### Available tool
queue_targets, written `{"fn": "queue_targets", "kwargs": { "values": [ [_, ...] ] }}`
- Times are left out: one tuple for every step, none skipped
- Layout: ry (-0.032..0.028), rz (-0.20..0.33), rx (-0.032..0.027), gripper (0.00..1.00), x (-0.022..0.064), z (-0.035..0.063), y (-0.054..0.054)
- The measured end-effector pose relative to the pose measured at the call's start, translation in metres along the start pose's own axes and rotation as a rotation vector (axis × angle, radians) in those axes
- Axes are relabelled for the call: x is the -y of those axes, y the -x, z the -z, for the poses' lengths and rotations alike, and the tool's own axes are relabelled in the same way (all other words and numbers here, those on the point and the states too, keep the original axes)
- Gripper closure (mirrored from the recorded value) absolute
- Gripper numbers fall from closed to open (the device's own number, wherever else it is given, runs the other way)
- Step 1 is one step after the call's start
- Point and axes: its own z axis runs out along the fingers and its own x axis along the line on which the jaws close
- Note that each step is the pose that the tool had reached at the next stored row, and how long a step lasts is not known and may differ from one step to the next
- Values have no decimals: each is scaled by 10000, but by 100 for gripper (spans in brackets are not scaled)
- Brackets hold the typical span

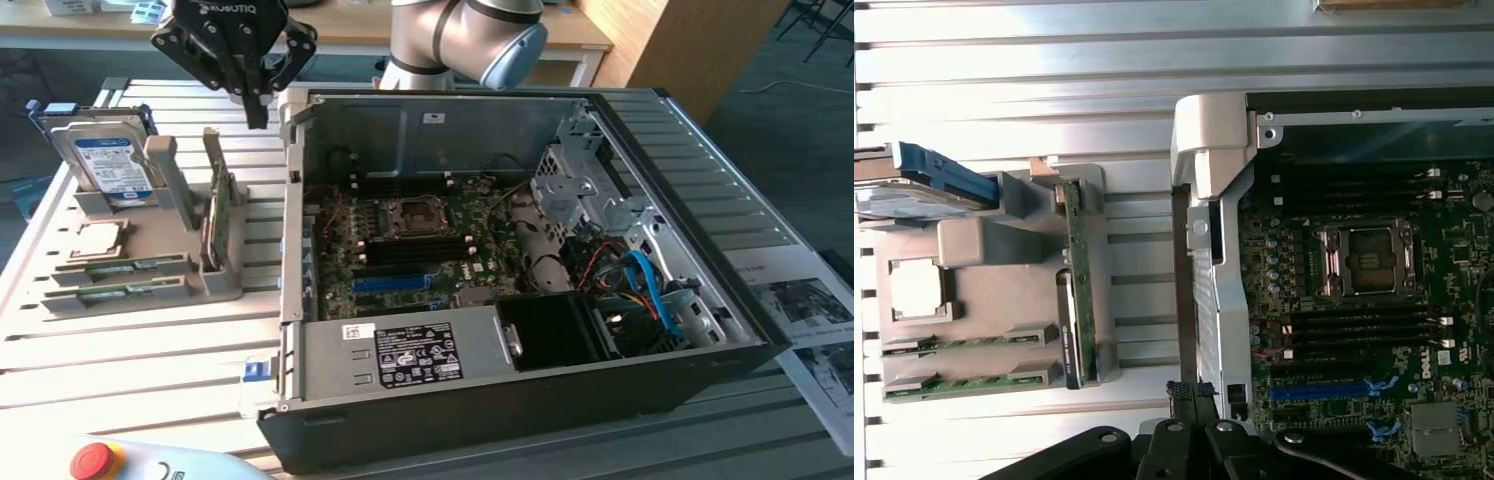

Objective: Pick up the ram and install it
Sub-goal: 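Reach for the ram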

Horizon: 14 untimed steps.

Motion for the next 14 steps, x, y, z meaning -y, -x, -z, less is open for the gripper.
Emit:
{"fn": "queue_targets", "kwargs": {
  "values": [
    [-1, 0, 0, 89, 0, 1, -16],
    [0, 0, 0, 89, 0, 1, -31],
    [1, 0, 0, 89, 0, 1, -46],
    [0, 0, 1, 89, 0, 1, -61],
    [0, 1, 0, 89, 0, 2, -76],
    [0, 0, 0, 89, 1, 2, -92],
    [0, 1, 0, 89, 1, 2, -105],
    [0, 1, 0, 89, 1, 3, -122],
    [0, 1, 0, 89, 2, 3, -137],
    [0, 1, 1, 89, 2, 3, -152],
    [1, 1, 0, 89, 1, 4, -167],
    [0, 1, 0, 89, 1, 4, -181],
    [0, 1, 0, 89, 0, 5, -196],
    [0, 1, 0, 89, 0, 5, -211]
  ]
}}
